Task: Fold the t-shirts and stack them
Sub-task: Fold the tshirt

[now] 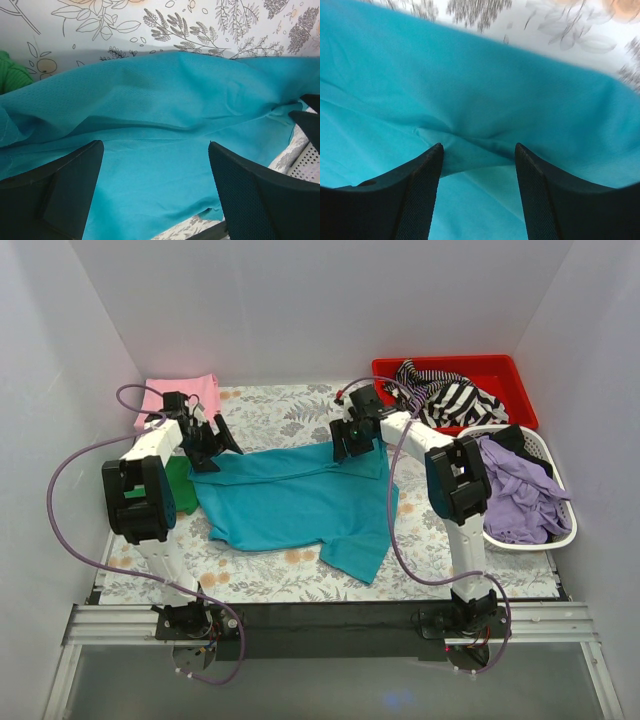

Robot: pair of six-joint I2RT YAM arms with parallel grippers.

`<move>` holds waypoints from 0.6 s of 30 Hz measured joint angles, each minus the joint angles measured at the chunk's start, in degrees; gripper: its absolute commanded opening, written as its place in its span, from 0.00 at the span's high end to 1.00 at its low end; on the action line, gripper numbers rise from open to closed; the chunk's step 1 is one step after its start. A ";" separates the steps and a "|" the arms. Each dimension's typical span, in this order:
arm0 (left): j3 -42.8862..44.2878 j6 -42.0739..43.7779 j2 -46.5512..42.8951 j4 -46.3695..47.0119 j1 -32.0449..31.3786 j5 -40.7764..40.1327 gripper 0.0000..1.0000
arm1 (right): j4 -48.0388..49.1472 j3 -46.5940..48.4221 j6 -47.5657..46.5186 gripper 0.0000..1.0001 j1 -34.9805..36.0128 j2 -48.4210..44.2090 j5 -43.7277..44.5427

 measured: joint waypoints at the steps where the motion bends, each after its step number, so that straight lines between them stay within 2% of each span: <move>1: 0.00 0.02 0.11 0.09 0.00 -0.22 0.16 | 0.07 -0.98 -0.09 0.36 0.33 -0.39 0.37; 6: 0.02 0.37 0.98 0.20 0.00 -0.90 0.16 | -0.85 -9.35 -0.50 0.39 1.99 -4.98 2.19; 13: 0.02 0.68 3.02 0.07 0.00 -1.66 0.16 | -1.68 -22.49 -0.28 0.40 4.83 -15.87 4.87; 18: 0.02 0.90 3.06 0.13 0.00 -1.92 0.16 | -2.36 -25.09 -0.37 0.39 7.28 -20.31 6.73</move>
